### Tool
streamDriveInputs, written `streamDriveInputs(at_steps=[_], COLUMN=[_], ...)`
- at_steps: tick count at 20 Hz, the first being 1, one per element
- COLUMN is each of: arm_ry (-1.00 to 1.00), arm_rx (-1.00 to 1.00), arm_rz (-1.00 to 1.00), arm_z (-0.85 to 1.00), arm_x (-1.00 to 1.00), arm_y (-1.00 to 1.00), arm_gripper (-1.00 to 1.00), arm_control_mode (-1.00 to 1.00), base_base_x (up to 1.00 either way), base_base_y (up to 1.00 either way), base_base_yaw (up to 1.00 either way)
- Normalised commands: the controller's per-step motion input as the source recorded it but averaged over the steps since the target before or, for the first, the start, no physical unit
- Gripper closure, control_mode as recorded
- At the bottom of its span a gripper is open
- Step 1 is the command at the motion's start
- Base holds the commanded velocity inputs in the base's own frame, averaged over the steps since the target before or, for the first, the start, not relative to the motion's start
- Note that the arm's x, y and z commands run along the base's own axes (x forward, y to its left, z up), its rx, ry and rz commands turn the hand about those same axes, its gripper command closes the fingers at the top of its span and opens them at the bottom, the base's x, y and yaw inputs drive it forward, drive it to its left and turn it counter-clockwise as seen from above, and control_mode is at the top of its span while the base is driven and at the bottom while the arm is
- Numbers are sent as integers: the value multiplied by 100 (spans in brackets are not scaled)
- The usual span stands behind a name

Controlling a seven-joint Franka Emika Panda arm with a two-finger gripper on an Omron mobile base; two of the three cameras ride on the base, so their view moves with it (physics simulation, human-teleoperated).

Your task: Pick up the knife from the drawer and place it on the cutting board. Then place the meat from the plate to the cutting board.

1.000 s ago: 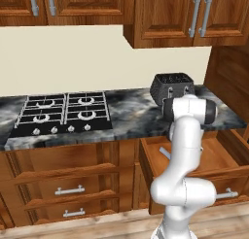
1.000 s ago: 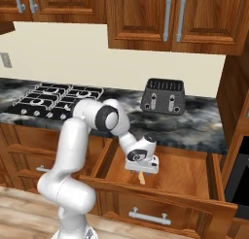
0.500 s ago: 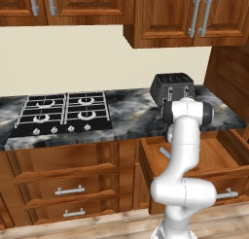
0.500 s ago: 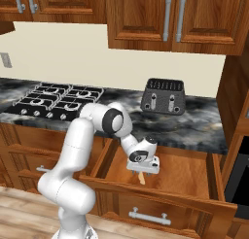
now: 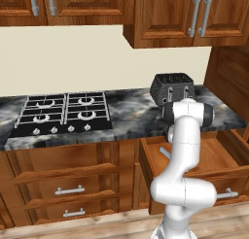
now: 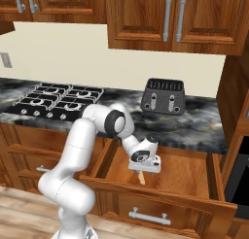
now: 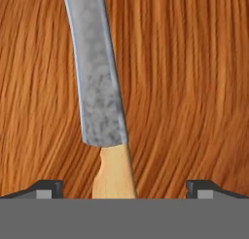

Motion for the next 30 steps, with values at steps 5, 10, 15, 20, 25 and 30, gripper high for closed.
streamDriveInputs(at_steps=[5,10,15,20,25,30], arm_ry=[0,0,0,0,1,0], arm_rx=[0,0,0,0,0,0], arm_rz=[0,1,2,3,4,4], arm_z=[-14,-10,-14,-25,-38,-36], arm_x=[-12,-30,-11,0,0,-10], arm_y=[2,9,10,2,1,3], arm_gripper=[-100,-100,-100,-100,-100,100], arm_control_mode=[-100,-100,-100,-100,-100,-100], base_base_x=[0,0,0,0,0,0], base_base_y=[0,0,0,0,0,0], base_base_yaw=[0,0,0,0,0,0])
